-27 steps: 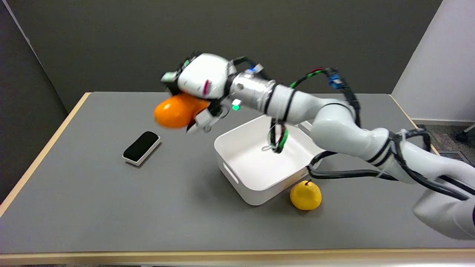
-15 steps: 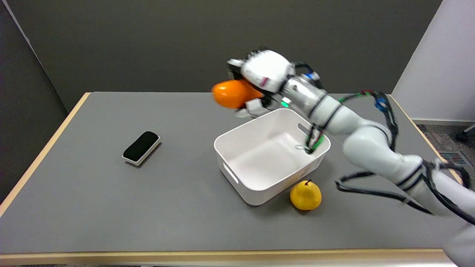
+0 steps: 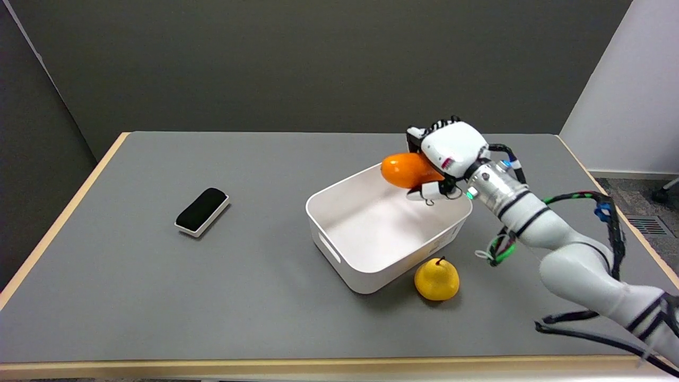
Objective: Place mango into white box.
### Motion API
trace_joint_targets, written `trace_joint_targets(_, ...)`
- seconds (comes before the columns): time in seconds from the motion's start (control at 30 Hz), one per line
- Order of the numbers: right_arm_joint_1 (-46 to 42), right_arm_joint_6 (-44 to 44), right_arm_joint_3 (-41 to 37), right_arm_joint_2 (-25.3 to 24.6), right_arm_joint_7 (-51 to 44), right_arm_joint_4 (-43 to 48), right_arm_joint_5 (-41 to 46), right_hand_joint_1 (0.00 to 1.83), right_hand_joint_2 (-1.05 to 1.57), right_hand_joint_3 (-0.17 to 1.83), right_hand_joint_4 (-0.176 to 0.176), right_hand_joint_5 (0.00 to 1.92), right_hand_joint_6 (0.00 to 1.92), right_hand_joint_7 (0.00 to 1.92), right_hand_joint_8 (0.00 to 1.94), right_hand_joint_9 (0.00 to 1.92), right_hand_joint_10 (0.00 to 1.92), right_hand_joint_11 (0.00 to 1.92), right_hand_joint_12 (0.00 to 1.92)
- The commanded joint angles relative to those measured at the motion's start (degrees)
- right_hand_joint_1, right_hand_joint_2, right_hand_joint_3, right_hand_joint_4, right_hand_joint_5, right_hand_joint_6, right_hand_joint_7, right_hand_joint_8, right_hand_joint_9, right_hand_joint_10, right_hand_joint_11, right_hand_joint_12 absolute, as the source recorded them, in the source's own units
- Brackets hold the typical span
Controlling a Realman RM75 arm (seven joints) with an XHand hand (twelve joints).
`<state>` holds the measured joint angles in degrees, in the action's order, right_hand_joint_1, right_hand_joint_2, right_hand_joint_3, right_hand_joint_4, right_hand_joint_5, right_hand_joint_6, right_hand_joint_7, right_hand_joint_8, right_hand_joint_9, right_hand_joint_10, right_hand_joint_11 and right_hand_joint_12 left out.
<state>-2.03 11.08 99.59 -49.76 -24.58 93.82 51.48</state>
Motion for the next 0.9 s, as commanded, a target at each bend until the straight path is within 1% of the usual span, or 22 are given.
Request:
trace_joint_targets(0.03,-6.82,4.15,4.34,3.73,-0.30,10.29,-9.52,1.21,1.07,0.36,-0.170,0.61,1.44,0.90,1.39,0.78,1.27,0.63,1.57)
trace_joint_targets(0.13,-4.02,4.46,7.86,4.55,-0.21,10.26,-9.37,1.20,1.08,0.34,-0.166,0.61,1.45,0.90,1.39,0.78,1.27,0.62,1.58)
trace_joint_targets(0.2,-3.75,4.25,8.15,4.51,0.68,10.36,-9.37,1.21,1.06,0.38,-0.172,0.62,1.44,0.91,1.37,0.78,1.29,0.63,1.60)
trace_joint_targets(0.37,-3.49,1.13,7.07,2.84,2.41,7.81,-8.47,1.21,1.05,0.38,-0.172,0.62,1.44,0.91,1.37,0.78,1.29,0.63,1.60)
trace_joint_targets(0.4,-3.60,0.68,6.71,2.51,2.41,6.98,-7.22,1.21,1.06,0.37,-0.171,0.62,1.44,0.91,1.37,0.78,1.28,0.63,1.59)
trace_joint_targets(0.47,-3.81,0.83,5.90,1.99,2.41,4.77,-2.18,1.19,1.14,0.24,-0.162,0.57,1.48,0.88,1.37,0.76,1.21,0.60,1.51)
trace_joint_targets(0.5,-4.02,1.21,5.39,1.88,2.41,3.95,0.63,1.12,1.13,0.23,-0.138,0.53,1.41,0.83,1.30,0.72,1.15,0.55,1.45)
trace_joint_targets(0.53,-4.25,1.61,4.98,1.84,2.50,3.03,4.15,0.83,0.88,0.53,-0.048,0.41,0.99,0.67,0.93,0.55,1.05,0.38,1.39)
trace_joint_targets(0.57,-4.54,2.06,4.21,1.84,2.99,2.00,9.81,0.49,0.59,0.87,0.053,0.27,0.50,0.48,0.51,0.37,0.92,0.19,1.32)
trace_joint_targets(0.63,-4.65,2.31,3.33,2.02,4.02,1.25,15.53,0.41,0.56,0.86,0.052,0.21,0.42,0.38,0.42,0.28,0.82,0.14,1.28)
trace_joint_targets(0.7,-4.68,2.91,2.61,2.34,5.88,0.93,20.39,0.31,0.50,0.85,0.046,0.07,0.31,0.12,0.28,0.09,0.63,0.01,1.18)
trace_joint_targets(0.77,-4.68,4.48,2.48,2.48,7.95,1.12,22.25,0.34,0.47,0.94,0.044,0.07,0.18,0.08,0.13,0.03,0.57,0.06,0.96)
trace_joint_targets(0.83,-4.85,7.09,2.58,2.48,11.84,1.69,21.88,0.27,0.46,0.91,0.049,0.02,0.13,0.01,0.11,0.00,0.43,0.01,0.93)
trace_joint_targets(0.9,-5.13,10.78,2.69,2.48,15.60,2.19,21.26,0.27,0.45,0.88,0.050,0.00,0.15,0.00,0.08,0.00,0.40,0.00,0.97)
